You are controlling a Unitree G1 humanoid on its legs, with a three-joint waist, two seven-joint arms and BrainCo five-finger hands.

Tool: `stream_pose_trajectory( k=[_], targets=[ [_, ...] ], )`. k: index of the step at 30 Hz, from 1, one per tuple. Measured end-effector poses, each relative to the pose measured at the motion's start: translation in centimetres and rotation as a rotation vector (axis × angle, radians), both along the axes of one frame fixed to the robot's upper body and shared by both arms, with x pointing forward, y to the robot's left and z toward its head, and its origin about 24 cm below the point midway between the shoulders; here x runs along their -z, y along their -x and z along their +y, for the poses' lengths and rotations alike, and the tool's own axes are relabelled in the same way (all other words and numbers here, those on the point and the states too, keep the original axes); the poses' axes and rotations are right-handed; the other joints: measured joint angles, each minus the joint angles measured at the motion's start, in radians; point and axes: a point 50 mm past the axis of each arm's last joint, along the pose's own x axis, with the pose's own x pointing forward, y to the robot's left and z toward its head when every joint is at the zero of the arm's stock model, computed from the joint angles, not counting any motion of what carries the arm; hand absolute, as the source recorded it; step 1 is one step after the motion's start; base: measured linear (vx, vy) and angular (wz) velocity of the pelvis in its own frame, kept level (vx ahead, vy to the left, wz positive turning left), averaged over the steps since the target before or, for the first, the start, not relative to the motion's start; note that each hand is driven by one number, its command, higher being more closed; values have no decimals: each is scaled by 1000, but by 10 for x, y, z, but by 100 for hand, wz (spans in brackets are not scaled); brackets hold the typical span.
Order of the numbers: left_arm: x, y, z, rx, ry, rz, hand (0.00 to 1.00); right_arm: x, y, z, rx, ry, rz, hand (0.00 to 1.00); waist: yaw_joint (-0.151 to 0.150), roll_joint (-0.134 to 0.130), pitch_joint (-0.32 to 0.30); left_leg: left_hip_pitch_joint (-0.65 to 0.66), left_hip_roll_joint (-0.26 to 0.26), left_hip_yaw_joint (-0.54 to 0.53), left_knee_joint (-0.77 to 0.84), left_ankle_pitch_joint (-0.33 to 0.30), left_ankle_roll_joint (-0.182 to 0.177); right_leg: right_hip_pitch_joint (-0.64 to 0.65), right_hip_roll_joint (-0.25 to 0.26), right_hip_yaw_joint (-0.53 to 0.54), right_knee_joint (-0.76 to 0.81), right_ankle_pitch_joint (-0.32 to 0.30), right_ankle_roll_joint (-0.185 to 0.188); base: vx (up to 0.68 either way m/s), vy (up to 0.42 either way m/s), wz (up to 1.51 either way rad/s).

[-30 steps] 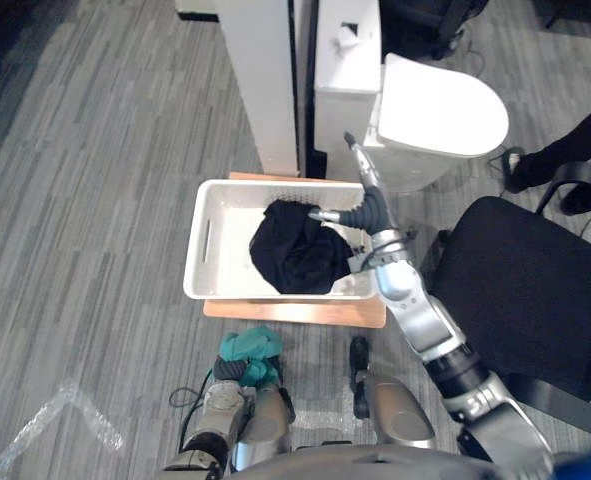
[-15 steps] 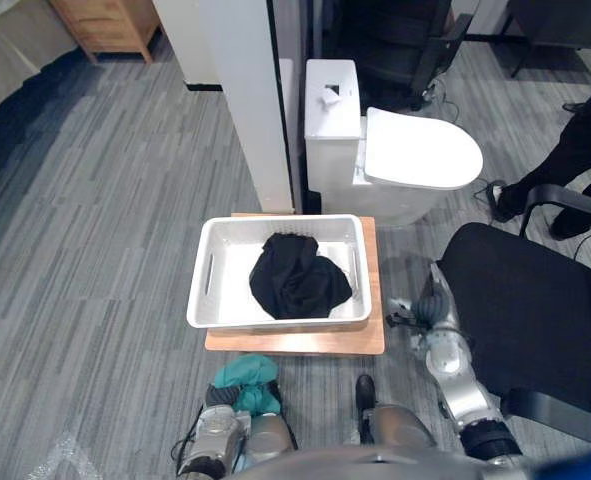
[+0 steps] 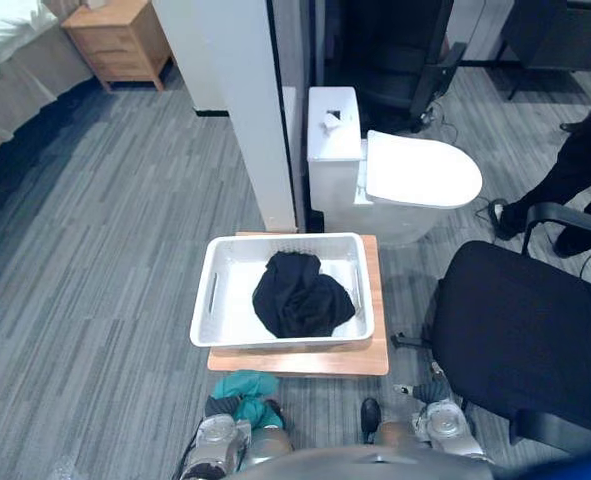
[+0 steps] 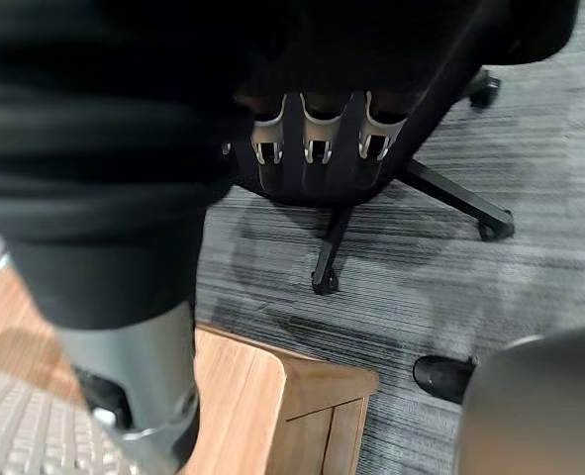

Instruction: Tidy the bed and pick cloth on bed and put in laundry

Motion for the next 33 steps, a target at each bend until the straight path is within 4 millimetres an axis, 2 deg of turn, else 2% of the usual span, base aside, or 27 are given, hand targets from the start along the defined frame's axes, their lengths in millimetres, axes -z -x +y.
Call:
stream_pose_trajectory(
  k=[10,16,20,25,29,33],
  targets=[
    [0,-4,-12,96,31,-12,100,6,10,-5,150,-95,41,0,-1,8,-8,10,-5,-12,0,-1,1,20,-4,-23,-9,-3,2,1,0,3],
    [1,2,-8,-35,76,-26,100,8,14,-7,206,-125,51,0,2,6,-9,14,-16,-24,0,-3,5,33,-14,-31,-11,-11,14,0,7,9],
    [3,15,1,-272,108,-33,100,9,16,-5,216,-135,61,0,6,-4,-16,18,-20,-25,-1,-7,7,38,-16,-37,-11,-11,14,4,1,2],
    [4,38,21,-818,134,-77,100,7,15,3,174,-146,57,0,20,-24,-28,2,-24,-58,-1,-10,7,44,-21,-74,-10,-27,12,12,-7,22],
    [-1,53,39,-1197,129,-179,100,3,23,7,168,-157,19,0,53,-41,-36,-48,-35,-127,-1,-16,4,32,-33,-141,4,-64,11,26,-11,48],
    [-12,70,60,-1356,44,-265,100,-1,35,11,208,-190,-30,0,84,-55,-46,-77,-57,-198,-1,-17,13,34,-52,-202,35,-102,19,138,-4,63]
  ],
)
